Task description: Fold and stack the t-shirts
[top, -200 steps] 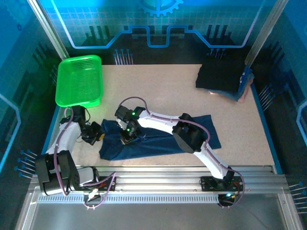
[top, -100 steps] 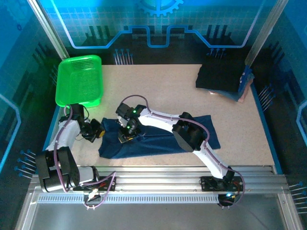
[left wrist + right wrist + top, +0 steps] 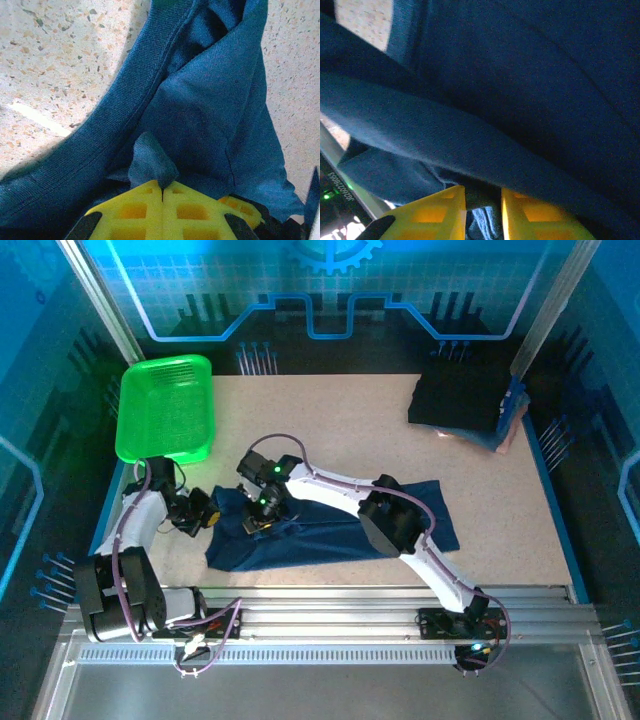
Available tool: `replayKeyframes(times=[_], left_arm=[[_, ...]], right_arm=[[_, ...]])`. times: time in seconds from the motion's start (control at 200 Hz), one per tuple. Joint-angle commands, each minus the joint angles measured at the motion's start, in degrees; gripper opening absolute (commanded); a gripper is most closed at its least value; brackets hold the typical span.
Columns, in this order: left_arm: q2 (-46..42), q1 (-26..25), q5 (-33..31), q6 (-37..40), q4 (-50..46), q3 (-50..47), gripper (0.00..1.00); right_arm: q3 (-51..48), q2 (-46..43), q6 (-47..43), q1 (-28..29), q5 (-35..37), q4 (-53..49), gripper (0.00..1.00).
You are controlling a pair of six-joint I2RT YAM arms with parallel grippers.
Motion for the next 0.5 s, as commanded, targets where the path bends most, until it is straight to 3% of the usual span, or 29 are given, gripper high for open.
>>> replayKeyframes(times=[0.0, 0.255, 0.43, 0.495], left_arm=[[-1.15, 0.58, 1.61, 2.08, -0.19, -1.08, 0.00], [-1.23, 0.58, 1.79, 2.20, 0.08, -1.54, 0.00], [-1.14, 0.58, 1.79, 2.24, -0.01, -1.27, 0.00], [-1.29, 0.58, 1.75, 2.25, -0.42, -0.86, 0.00]], right_arm=[[1.40, 2.07, 0.56, 0.70, 0.56, -3.25, 0.24], [0.46, 1.38, 0.19, 0.86, 1.84, -3.97, 0.24], [1.15, 1.12, 0.06, 1.03, 1.31, -3.68, 0.01], [1.17, -0.32, -0.11, 1.06, 2.71, -3.73, 0.00]])
